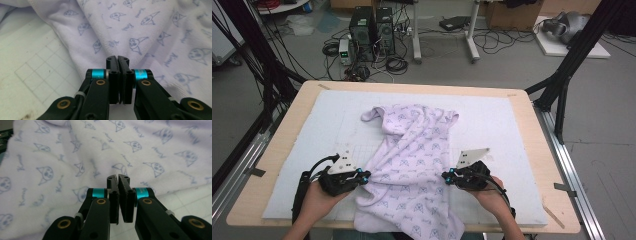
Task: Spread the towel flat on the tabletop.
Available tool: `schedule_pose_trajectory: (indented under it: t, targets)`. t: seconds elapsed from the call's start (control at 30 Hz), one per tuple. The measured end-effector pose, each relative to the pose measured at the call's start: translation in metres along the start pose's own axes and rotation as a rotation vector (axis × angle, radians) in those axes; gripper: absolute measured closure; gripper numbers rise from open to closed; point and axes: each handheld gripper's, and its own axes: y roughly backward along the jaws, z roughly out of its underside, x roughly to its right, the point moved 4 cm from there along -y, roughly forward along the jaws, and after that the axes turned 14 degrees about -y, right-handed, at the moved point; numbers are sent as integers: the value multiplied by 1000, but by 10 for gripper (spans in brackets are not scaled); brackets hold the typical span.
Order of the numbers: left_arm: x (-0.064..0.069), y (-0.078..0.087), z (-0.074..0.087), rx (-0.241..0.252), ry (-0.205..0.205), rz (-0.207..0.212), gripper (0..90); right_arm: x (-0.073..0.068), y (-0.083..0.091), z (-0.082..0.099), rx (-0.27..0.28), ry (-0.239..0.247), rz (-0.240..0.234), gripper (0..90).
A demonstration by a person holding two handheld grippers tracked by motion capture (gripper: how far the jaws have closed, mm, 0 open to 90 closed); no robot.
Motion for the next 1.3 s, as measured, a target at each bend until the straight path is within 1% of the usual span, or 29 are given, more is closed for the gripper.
schedule_pose_trajectory:
  t: [0.07, 0.1, 0.13, 0.17, 0.2, 0.23, 0.27, 0.3, 0.33, 0.43, 0.47, 0.5, 0.53, 0.6, 0.63, 0.7, 0.77, 0.8, 0.87, 0.9, 0.93, 0.97, 1.0, 1.03, 1.07, 1.1, 1.23, 1.27, 1.3]
  targets:
    - [4, 8, 3, 5, 2, 2, 873, -5, 3, -4, 5, 10, -18, 873]
    - [7, 13, 4, 8, 3, 4, 873, -14, 6, -8, 11, 29, -56, 873]
    - [10, 18, 6, 11, 5, 6, 873, -14, 6, -8, 11, 29, -56, 873]
    - [12, 22, 7, 16, 3, 11, 871, -25, 11, -13, 55, 39, -139, 861]
    - [14, 26, 8, 20, 2, 17, 871, -25, 11, -13, 55, 39, -139, 861]
    - [14, 29, 8, 25, 4, 25, 860, -27, 13, -14, 71, 46, -150, 831]
    - [13, 30, 8, 24, 1, 20, 808, -28, 15, -16, 83, 43, -145, 794]
    - [10, 29, 8, 25, 8, 6, 673, -20, 15, -17, 72, 33, -89, 749]
    - [7, 28, 7, 27, 12, 11, 673, -20, 15, -17, 72, 33, -89, 749]
    - [-5, 16, 6, 40, 24, 4, 630, -4, 6, -11, 25, 6, 3, 699]
    - [-9, 9, 6, 41, 32, 6, 627, 5, -1, -7, 10, -24, 28, 678]
    - [-13, 2, 5, 39, 39, 9, 627, 5, -1, -7, 10, -24, 28, 678]
    - [-17, -5, 5, 34, 41, 11, 639, 12, -5, -5, 0, -45, 56, 666]
    - [-24, -23, 6, 3, 51, 17, 643, 15, -6, -4, 5, -57, 59, 666]
    - [-26, -28, 7, -10, 51, 17, 644, 19, -7, -4, 17, -66, 68, 666]
    - [-31, -40, 10, -50, 54, 9, 643, 23, -8, -4, 13, -70, 84, 661]
    - [-33, -49, 14, -85, 55, 14, 623, 27, -13, -4, 6, -80, 81, 633]
    - [-33, -51, 15, -74, 61, 16, 610, 27, -16, -4, -4, -82, 79, 618]
    - [-33, -51, 16, -66, 67, 15, 609, 26, -26, -1, -52, -76, 63, 611]
    - [-32, -50, 16, -59, 76, 27, 677, 26, -30, 0, -70, -69, 67, 614]
    - [-31, -50, 17, -50, 85, 49, 723, 24, -38, 1, -58, -68, 57, 655]
    - [-31, -50, 16, -52, 78, 53, 751, 24, -39, 1, -53, -74, 57, 685]
    - [-30, -50, 16, -49, 84, 59, 751, 24, -39, 1, -53, -74, 57, 685]
    - [-29, -50, 15, -54, 79, 61, 780, 23, -39, 1, -48, -76, 49, 727]
    - [-29, -50, 15, -51, 83, 63, 800, 22, -40, 1, -46, -84, 27, 800]
    - [-29, -48, 14, -44, 89, 67, 834, 21, -40, 2, -39, -80, 14, 838]
    - [-25, -43, 11, -24, 82, 67, 848, 20, -35, 3, -37, -74, 19, 849]
    - [-24, -39, 10, -14, 78, 64, 850, 19, -32, 2, -30, -72, 17, 849]
    - [-22, -32, 6, 5, 76, 62, 851, 18, -24, 1, -11, -76, 13, 849]
